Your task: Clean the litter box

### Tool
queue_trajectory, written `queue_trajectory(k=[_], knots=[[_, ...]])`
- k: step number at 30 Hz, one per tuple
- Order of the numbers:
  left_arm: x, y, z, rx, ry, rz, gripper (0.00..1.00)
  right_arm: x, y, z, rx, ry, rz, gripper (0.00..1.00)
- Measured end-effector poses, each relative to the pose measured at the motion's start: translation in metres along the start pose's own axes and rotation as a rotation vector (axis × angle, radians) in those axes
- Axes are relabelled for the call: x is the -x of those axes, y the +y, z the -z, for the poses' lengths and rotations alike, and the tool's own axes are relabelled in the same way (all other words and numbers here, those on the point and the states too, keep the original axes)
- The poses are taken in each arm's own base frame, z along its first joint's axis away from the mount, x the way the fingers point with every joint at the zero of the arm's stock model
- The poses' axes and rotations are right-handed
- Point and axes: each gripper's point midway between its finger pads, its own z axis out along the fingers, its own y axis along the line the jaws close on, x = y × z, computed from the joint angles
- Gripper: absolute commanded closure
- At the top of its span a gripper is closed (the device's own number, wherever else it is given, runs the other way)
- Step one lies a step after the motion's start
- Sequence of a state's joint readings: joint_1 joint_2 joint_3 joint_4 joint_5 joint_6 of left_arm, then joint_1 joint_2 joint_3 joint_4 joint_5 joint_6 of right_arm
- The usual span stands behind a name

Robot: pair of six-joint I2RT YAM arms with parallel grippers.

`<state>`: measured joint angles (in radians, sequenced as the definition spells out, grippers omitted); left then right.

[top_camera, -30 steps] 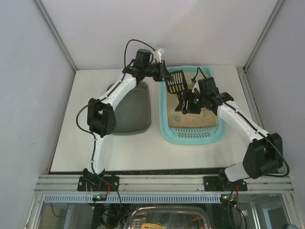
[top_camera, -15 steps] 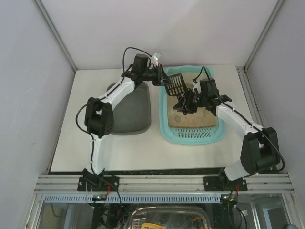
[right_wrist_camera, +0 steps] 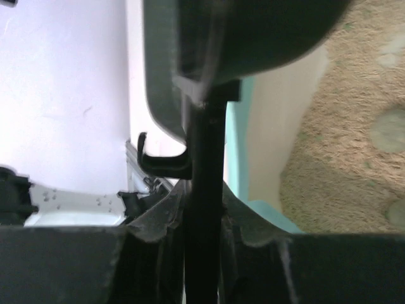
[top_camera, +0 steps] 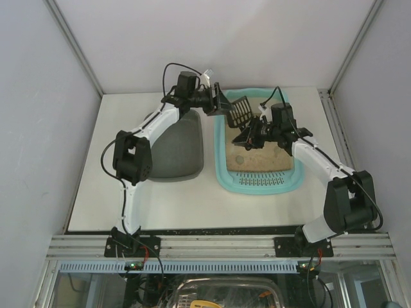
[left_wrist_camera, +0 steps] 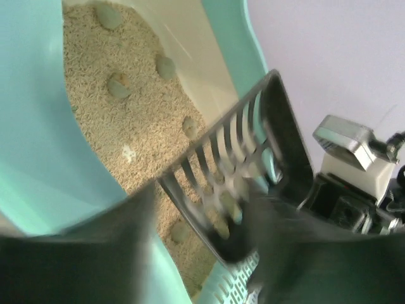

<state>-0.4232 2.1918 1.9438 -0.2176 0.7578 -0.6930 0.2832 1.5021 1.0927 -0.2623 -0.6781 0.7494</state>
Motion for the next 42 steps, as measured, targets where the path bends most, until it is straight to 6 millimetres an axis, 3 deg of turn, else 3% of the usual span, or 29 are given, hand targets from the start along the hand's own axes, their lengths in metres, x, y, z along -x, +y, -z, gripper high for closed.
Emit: queue_trajectory(k=[1,6,11,15,18,24,30,37,42], knots=[[0.001,0.002,0.0,0.012,-0.004,0.002,0.0,0.001,-0.002,0.001,-0.011,-0.004,-0.013,1.0],[0.015,0.0,0.015,0.04,-0.027,0.004,0.0,0.007,-0.025,0.019,-0.18,-0.007,-0.093,1.0],[0.052,0.016,0.047,0.203,-0.126,0.019,0.0,0.03,-0.033,0.045,-0.394,-0.014,-0.057,1.0],[0.084,0.023,0.073,0.322,-0.248,0.045,0.0,0.031,-0.06,0.055,-0.564,0.021,-0.046,1.0],[0.094,0.032,0.083,0.374,-0.307,0.114,0.0,0.034,-0.083,0.056,-0.685,0.069,-0.047,1.0],[0.098,0.041,0.087,0.424,-0.358,0.209,0.0,0.034,-0.124,0.061,-0.879,0.161,-0.015,1.0],[0.098,0.054,0.093,0.495,-0.372,0.179,0.0,0.035,-0.153,0.067,-0.983,0.225,0.03,1.0],[0.091,0.066,0.108,0.582,-0.336,0.091,0.0,0.052,-0.164,0.049,-0.944,0.238,0.035,1.0],[0.095,0.071,0.119,0.605,-0.341,0.064,0.0,0.047,-0.169,0.033,-0.899,0.276,0.03,1.0]])
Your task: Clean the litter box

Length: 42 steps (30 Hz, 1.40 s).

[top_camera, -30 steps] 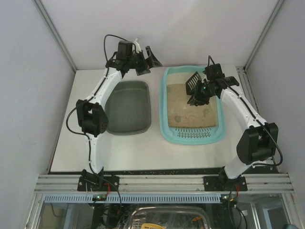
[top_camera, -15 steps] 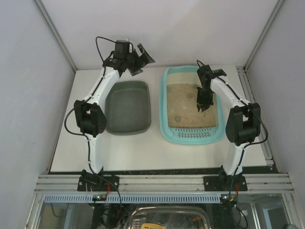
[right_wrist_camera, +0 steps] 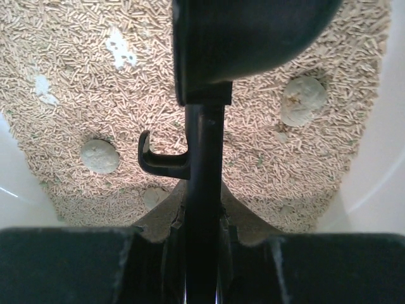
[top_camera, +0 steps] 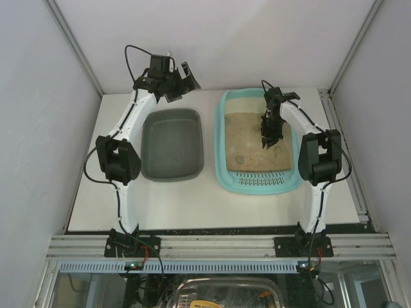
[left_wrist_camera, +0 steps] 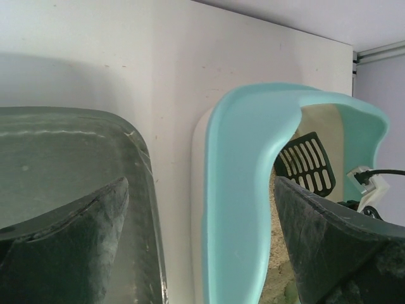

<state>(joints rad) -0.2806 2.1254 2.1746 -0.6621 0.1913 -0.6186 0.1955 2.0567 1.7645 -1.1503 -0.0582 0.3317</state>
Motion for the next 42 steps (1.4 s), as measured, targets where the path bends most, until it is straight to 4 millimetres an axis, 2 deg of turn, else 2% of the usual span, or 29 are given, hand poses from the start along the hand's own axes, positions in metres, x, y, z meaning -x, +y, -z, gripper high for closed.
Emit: queue_trajectory(k=[9,14,19,28,35,42], knots=[[-0.008,0.022,0.002,0.043,0.025,-0.027,0.0,-0.007,0.03,-0.009,0.107,0.02,0.042,1.0],[-0.017,0.038,0.004,0.079,0.046,-0.04,0.0,-0.02,0.054,-0.018,0.201,0.055,0.064,1.0],[-0.02,0.05,0.009,0.113,0.051,-0.053,0.0,-0.042,0.075,-0.034,0.315,0.121,0.059,1.0],[-0.028,0.062,0.011,0.147,0.065,-0.078,0.0,-0.05,0.103,-0.032,0.51,0.135,0.022,1.0],[-0.036,0.07,0.01,0.164,0.084,-0.088,0.0,-0.047,0.124,-0.021,0.641,0.157,-0.013,1.0],[-0.036,0.072,0.011,0.174,0.082,-0.095,0.0,-0.046,0.134,-0.018,0.671,0.203,0.017,1.0]])
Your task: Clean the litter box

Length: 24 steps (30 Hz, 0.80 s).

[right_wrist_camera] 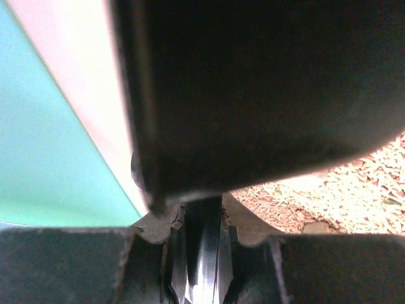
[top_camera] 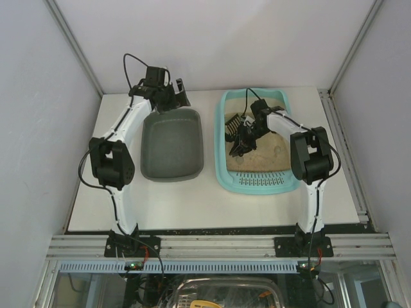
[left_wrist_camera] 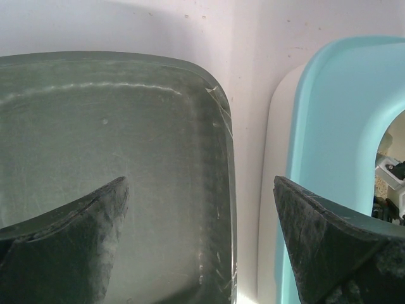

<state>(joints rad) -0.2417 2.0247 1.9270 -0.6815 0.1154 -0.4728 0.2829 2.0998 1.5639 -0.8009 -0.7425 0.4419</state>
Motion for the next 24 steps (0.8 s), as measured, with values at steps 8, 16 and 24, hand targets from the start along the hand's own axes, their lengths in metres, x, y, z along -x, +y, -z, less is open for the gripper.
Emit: queue_trajectory(k=[8,16,24], knots=[[0.006,-0.001,0.01,-0.001,-0.022,-0.034,0.0,-0.017,-0.014,0.002,-0.166,0.058,0.058,1.0],[0.002,0.003,0.015,0.012,-0.011,-0.066,0.0,-0.028,-0.021,0.007,-0.234,0.092,0.068,1.0],[-0.001,0.008,0.016,0.033,-0.001,-0.089,0.0,-0.029,-0.008,-0.002,-0.112,0.099,0.063,1.0]])
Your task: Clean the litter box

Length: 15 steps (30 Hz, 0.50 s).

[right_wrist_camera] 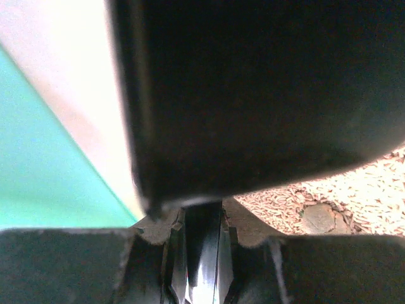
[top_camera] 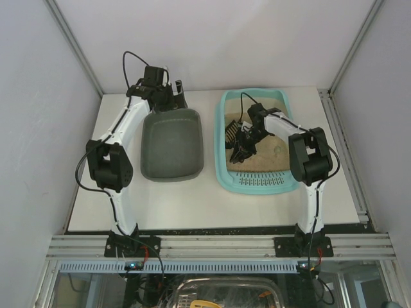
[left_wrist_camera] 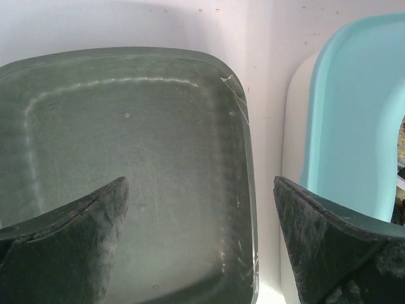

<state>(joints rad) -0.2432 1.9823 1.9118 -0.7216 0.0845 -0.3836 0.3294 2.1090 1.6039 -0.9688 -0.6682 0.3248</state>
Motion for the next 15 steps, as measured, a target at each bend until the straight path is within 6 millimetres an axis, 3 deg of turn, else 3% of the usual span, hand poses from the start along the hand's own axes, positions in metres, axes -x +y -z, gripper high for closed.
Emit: queue_trajectory(k=[8,15], knots=[[-0.001,0.0,0.004,0.009,-0.003,-0.047,0.0,-0.009,-0.003,0.004,0.213,-0.007,-0.095,1.0],[-0.003,0.004,0.01,0.024,0.001,-0.088,0.0,-0.005,-0.003,0.027,0.282,-0.071,-0.122,1.0]])
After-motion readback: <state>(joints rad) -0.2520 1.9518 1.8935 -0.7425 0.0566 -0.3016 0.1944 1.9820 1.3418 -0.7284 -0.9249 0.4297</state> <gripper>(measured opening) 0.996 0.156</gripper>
